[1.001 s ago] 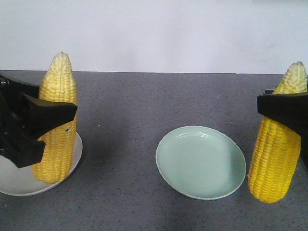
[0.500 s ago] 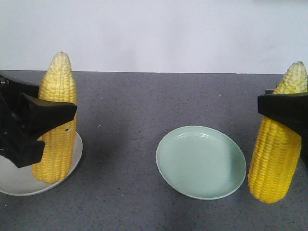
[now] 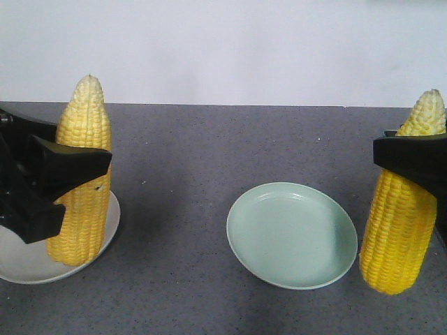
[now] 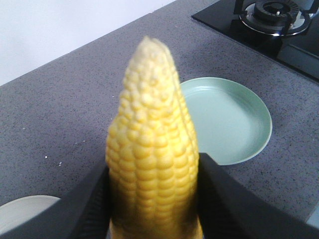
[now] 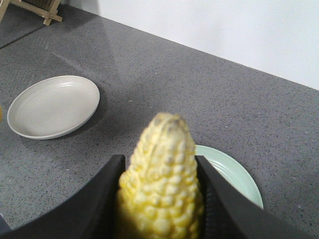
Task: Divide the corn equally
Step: 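Drive up to the counter edge with cobs held beside the plates, then lower the right gripper's cob onto the green plate, then open the right gripper and raise it off the cob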
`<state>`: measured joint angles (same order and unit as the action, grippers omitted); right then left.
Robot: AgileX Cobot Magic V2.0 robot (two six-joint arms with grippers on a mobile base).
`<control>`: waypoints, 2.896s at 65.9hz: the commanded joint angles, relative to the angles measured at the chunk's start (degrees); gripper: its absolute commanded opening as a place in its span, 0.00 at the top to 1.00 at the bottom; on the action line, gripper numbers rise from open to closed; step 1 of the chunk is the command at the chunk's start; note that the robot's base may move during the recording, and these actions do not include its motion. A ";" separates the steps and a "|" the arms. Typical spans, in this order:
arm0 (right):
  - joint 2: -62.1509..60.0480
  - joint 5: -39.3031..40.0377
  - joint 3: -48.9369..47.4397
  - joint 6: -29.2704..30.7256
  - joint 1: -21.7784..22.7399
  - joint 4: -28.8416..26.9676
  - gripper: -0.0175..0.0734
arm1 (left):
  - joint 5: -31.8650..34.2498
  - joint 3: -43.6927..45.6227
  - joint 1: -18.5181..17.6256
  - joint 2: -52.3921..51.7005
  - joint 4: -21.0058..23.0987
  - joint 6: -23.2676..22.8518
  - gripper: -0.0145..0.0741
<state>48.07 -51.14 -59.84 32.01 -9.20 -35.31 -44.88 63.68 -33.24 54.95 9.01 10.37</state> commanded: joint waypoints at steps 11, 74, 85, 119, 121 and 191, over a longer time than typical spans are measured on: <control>-0.23 3.95 -1.38 0.30 0.27 -2.27 0.62 | 3.80 1.25 0.13 -0.47 0.94 -0.09 0.55; 39.34 -12.28 -23.86 -11.62 0.27 -2.46 0.61 | 3.80 1.25 0.13 -0.47 0.94 -0.09 0.55; 45.45 -11.24 -23.86 -13.71 0.27 -1.36 0.61 | 3.80 1.25 0.13 -0.47 0.94 -0.09 0.55; 54.07 -7.68 -23.86 -15.72 0.27 -0.79 0.47 | 3.82 1.25 0.13 -0.47 0.94 -0.15 0.55; 54.24 -7.68 -23.86 -15.72 0.27 -0.60 0.46 | 3.82 1.25 0.13 -0.47 0.94 -0.15 0.55; 30.81 -0.79 -12.21 -13.78 -10.72 11.77 0.24 | 3.19 0.78 0.13 -0.30 -3.95 -0.15 0.55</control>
<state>86.19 -56.60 -74.16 17.22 -17.04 -25.17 -45.40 63.12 -33.24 55.01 5.59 10.37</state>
